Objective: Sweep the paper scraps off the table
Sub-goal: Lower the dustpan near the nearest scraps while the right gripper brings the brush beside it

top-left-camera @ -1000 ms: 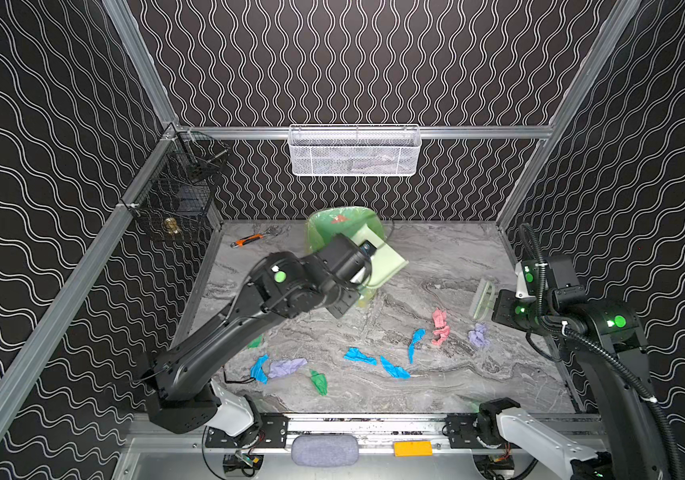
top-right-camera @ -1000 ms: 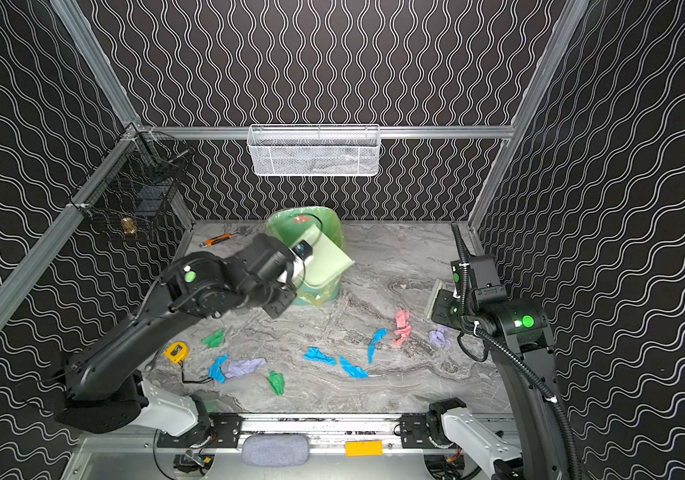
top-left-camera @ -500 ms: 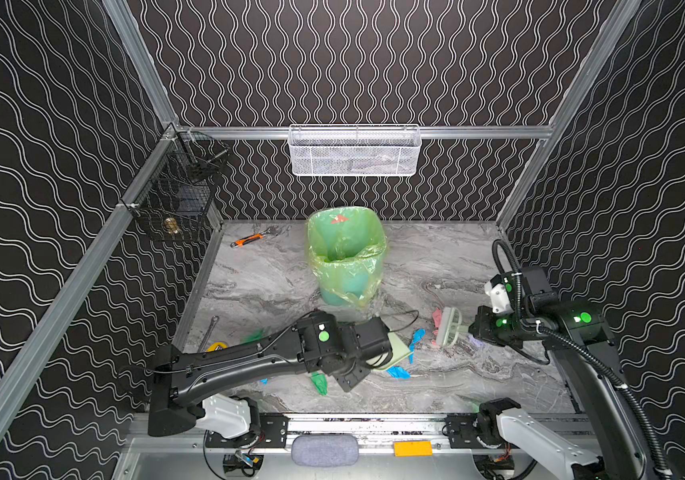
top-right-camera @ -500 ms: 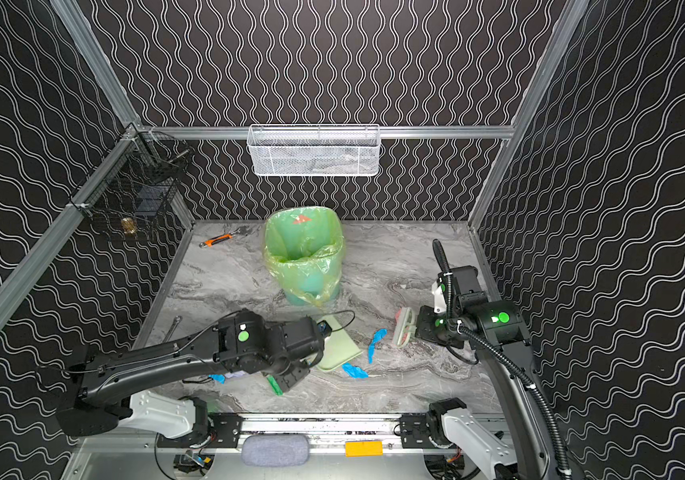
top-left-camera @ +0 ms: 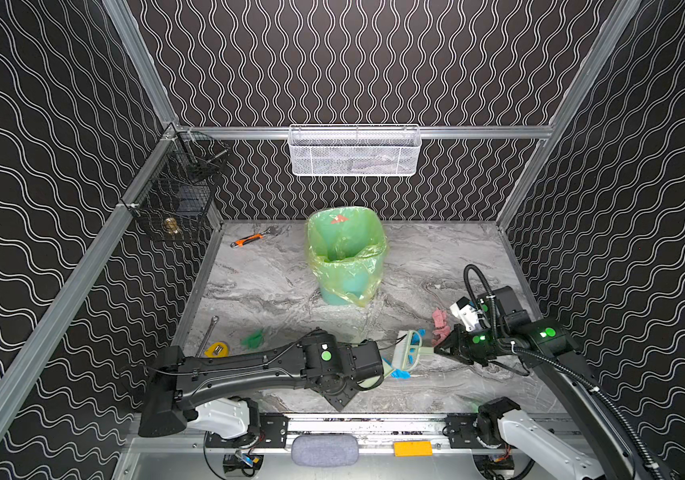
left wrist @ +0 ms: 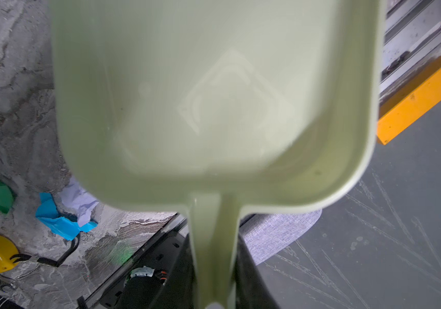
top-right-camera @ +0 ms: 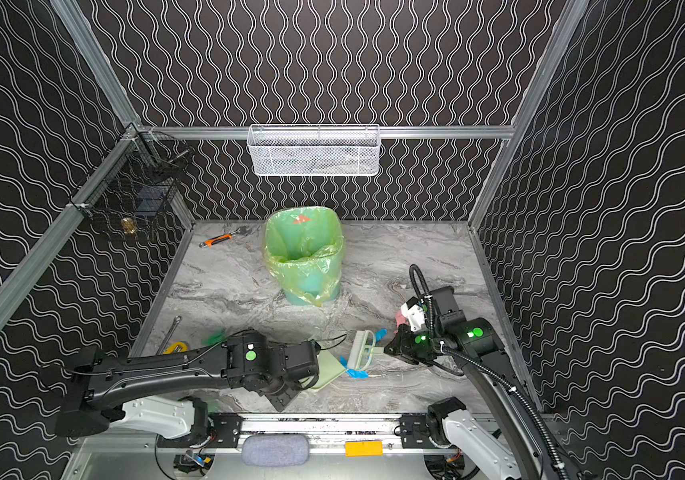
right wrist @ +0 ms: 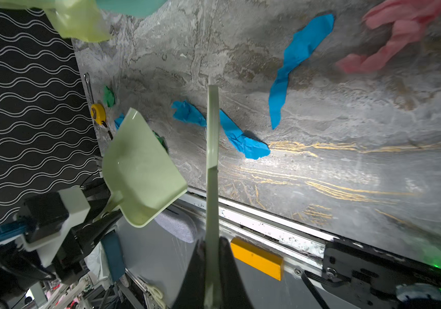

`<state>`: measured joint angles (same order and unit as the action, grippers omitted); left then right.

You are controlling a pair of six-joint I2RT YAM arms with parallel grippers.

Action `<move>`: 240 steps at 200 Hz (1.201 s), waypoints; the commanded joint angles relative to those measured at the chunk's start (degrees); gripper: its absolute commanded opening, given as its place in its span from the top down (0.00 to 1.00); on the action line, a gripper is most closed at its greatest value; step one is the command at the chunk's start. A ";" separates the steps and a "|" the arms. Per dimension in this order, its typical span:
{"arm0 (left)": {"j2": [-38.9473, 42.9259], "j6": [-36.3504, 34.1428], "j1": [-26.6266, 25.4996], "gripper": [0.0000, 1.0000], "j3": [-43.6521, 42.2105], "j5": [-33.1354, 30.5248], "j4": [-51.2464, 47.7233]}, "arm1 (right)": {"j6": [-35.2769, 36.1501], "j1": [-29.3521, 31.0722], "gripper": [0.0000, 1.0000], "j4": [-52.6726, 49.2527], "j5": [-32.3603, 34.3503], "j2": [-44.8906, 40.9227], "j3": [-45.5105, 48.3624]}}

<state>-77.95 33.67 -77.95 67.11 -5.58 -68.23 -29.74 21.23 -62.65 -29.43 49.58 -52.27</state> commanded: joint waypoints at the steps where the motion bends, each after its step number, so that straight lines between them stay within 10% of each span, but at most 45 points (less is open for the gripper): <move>1: -0.57 1.05 -0.56 0.92 -0.12 -0.04 1.08 | -3.84 2.65 1.00 5.65 0.29 1.21 1.46; 240: -8.39 -6.05 -2.35 0.92 -1.14 4.95 6.65 | -2.85 6.61 1.00 -16.00 17.98 2.23 -7.36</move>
<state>-84.60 30.61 -80.18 64.95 -2.26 -62.94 -32.36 27.79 -72.88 -15.31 52.10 -55.20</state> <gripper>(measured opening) 0.216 0.091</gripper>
